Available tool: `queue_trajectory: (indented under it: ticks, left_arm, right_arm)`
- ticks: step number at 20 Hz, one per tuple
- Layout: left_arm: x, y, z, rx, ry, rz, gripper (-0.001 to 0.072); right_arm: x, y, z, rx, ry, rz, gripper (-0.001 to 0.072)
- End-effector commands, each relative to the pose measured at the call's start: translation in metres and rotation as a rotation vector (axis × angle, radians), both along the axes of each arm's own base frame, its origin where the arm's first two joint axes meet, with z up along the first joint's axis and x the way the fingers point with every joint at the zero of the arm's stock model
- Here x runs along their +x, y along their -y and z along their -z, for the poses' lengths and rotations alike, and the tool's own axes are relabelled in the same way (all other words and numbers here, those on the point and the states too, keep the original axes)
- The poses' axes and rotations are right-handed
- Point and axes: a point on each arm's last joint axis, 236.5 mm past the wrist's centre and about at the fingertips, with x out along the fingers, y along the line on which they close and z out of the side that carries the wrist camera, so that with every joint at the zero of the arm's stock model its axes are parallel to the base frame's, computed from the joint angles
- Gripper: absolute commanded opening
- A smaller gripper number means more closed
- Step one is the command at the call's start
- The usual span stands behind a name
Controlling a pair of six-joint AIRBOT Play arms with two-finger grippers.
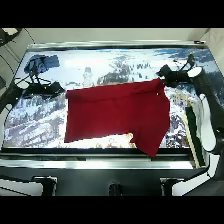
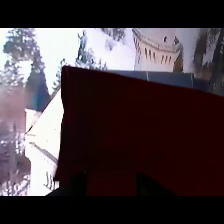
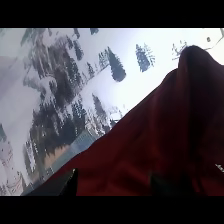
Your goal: Fold the shirts.
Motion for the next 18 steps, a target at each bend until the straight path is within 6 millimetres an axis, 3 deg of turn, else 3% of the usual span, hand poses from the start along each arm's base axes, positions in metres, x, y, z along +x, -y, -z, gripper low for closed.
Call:
queue_trajectory:
  ticks: [1,2,4,7,9,11,14,18]
  left_arm:
    - [-0.067,-0.002,-0.004,-0.075,-0.234,0.185,0.0411]
    - [-0.092,-0.012,-0.002,-0.085,-0.323,0.206,0.0411]
    - [-0.139,-0.024,0.014,-0.09,-0.458,0.212,0.041]
    - [-0.21,-0.009,0.052,-0.116,-0.559,0.195,0.0408]
    - [-0.254,0.004,0.073,-0.122,-0.584,0.208,0.0399]
    - [-0.274,0.014,0.082,-0.133,-0.564,0.223,0.0398]
    - [-0.282,0.019,0.098,-0.146,-0.563,0.181,0.0398]
    - [-0.257,0.029,0.099,-0.207,-0.476,0.093,0.0378]
  right_arm:
    - [-0.044,0.035,-0.022,-0.132,-0.058,-0.103,0.0534]
    - [-0.073,0.059,-0.02,-0.17,-0.146,-0.113,0.0534]
    - [-0.136,0.088,-0.007,-0.166,-0.36,-0.16,0.0533]
    - [-0.211,0.103,0.011,-0.152,-0.608,-0.279,0.0533]
    - [-0.223,0.1,0.015,-0.141,-0.647,-0.3,0.0534]
    - [-0.219,0.094,0.013,-0.119,-0.623,-0.304,0.0533]
    - [-0.221,0.092,0.012,-0.114,-0.63,-0.314,0.0533]
    - [-0.22,0.093,0.013,-0.118,-0.626,-0.311,0.0534]
